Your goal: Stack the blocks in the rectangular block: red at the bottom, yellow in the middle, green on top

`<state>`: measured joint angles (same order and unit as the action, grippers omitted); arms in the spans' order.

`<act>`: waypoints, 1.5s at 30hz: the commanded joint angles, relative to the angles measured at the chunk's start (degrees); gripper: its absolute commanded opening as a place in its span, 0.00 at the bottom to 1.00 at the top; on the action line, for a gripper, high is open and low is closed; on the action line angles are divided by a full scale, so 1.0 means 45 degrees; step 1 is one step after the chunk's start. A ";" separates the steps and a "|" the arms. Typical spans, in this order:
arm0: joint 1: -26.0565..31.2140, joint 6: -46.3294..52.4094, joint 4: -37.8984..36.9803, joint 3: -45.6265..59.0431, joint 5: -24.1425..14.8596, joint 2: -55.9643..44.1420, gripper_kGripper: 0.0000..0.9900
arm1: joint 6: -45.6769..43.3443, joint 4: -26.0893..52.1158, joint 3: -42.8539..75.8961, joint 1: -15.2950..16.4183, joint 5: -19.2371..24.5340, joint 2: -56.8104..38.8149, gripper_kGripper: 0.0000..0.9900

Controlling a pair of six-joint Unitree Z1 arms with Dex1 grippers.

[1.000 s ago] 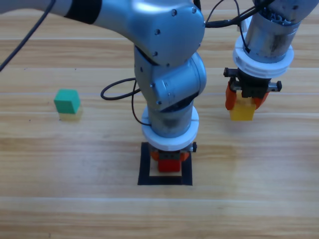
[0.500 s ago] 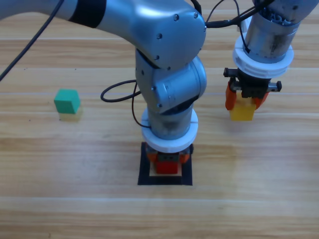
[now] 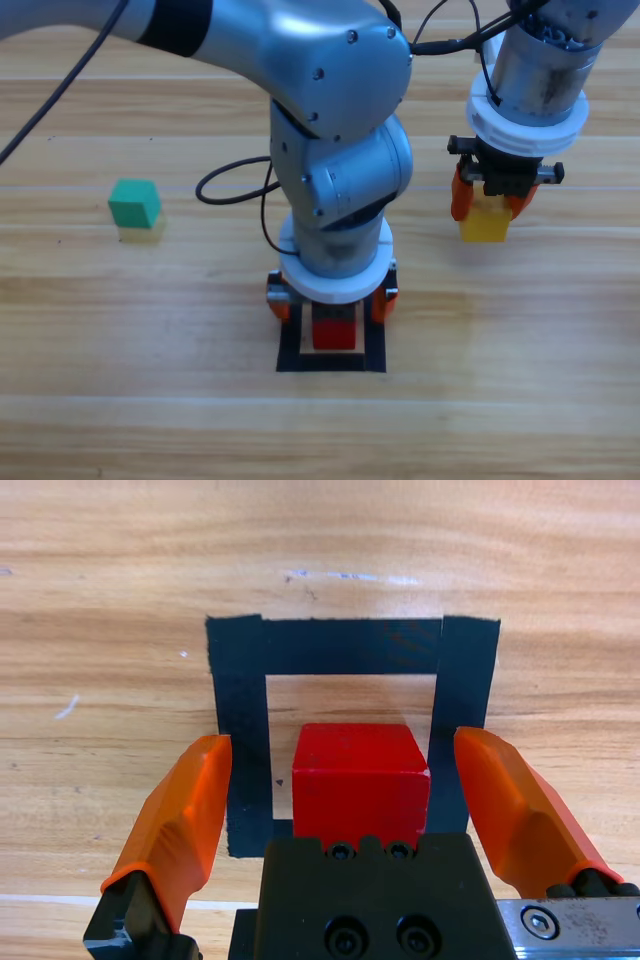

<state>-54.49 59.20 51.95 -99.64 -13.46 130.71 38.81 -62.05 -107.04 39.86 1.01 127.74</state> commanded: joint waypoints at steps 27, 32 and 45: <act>0.8516 -0.8918 0.0428 0.3958 0.2990 -0.7134 0.95 | 0.1824 -0.2325 -0.4104 0.3720 0.0459 0.2122 0.15; 0.8828 -0.9191 0.0526 0.3157 0.3166 -0.5806 0.95 | 0.1824 -0.2325 -0.4377 0.3876 0.0459 0.2493 0.15; 0.8398 -0.9191 0.2967 -0.1042 0.2248 -0.2114 0.96 | 0.2078 -0.2325 -0.4690 0.4208 0.0381 0.3138 0.15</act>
<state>-15.89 18.45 62.42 -99.77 -1.40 114.67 47.32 -72.00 -127.56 56.86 1.84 136.54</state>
